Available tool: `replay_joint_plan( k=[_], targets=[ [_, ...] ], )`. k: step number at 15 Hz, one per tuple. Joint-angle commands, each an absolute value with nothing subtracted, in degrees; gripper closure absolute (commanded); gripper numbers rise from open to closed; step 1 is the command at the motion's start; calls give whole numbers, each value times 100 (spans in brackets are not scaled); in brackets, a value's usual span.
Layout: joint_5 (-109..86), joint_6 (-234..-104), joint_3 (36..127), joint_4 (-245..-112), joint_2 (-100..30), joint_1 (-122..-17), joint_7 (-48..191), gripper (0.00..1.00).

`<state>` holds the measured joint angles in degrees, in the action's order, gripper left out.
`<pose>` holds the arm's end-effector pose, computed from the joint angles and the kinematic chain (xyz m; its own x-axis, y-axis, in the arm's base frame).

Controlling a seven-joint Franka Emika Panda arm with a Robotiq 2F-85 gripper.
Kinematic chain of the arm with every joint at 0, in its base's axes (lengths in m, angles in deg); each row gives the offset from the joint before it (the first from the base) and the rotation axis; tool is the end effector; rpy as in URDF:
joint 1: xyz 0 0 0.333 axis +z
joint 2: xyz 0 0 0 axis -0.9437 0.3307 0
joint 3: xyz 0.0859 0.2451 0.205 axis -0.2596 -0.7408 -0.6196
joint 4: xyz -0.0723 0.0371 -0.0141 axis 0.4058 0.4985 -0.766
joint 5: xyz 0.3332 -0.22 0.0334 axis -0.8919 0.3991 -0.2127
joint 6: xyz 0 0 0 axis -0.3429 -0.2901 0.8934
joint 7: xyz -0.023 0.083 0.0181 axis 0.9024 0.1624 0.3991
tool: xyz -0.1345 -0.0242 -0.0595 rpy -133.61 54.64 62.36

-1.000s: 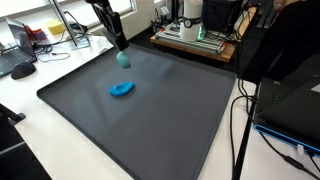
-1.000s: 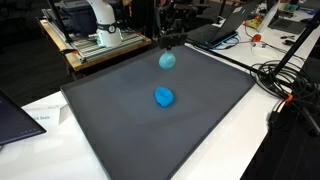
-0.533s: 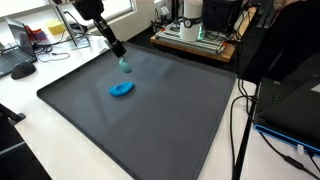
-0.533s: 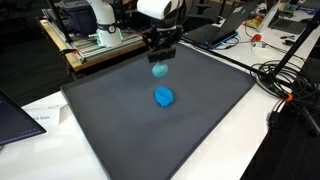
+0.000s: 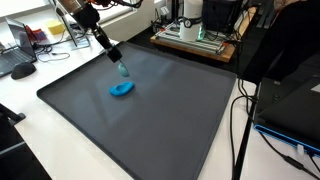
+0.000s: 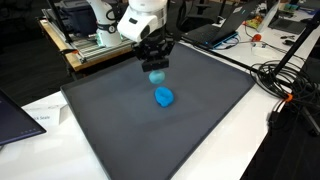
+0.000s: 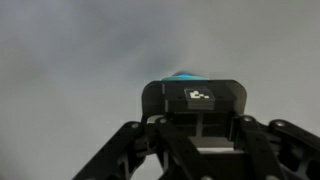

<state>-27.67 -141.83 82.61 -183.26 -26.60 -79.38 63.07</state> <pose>0.6277 -0.1240 0.2940 0.8198 -0.4960 -0.2863 -0.5393 -0.8368 -0.0945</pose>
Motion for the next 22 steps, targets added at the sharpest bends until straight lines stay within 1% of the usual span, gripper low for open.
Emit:
replay_joint_plan(
  k=[1, 3, 4, 11, 12, 22],
  targets=[
    [-3064, -14300, 8309, -18277, -2519, -7988, 6162, 78],
    [-3167, -14264, 8291, -18218, -2442, -8007, 6162, 78],
    [-2945, -14261, 8339, -18301, -2497, -7938, 6194, 53],
    [-3006, -14261, 8335, -18279, -2456, -7942, 6193, 53],
    [-3093, -14269, 8296, -18195, -2376, -7974, 6271, 78],
    [-3451, -14212, 8232, -17791, -1856, -8094, 6312, 78]
  ],
)
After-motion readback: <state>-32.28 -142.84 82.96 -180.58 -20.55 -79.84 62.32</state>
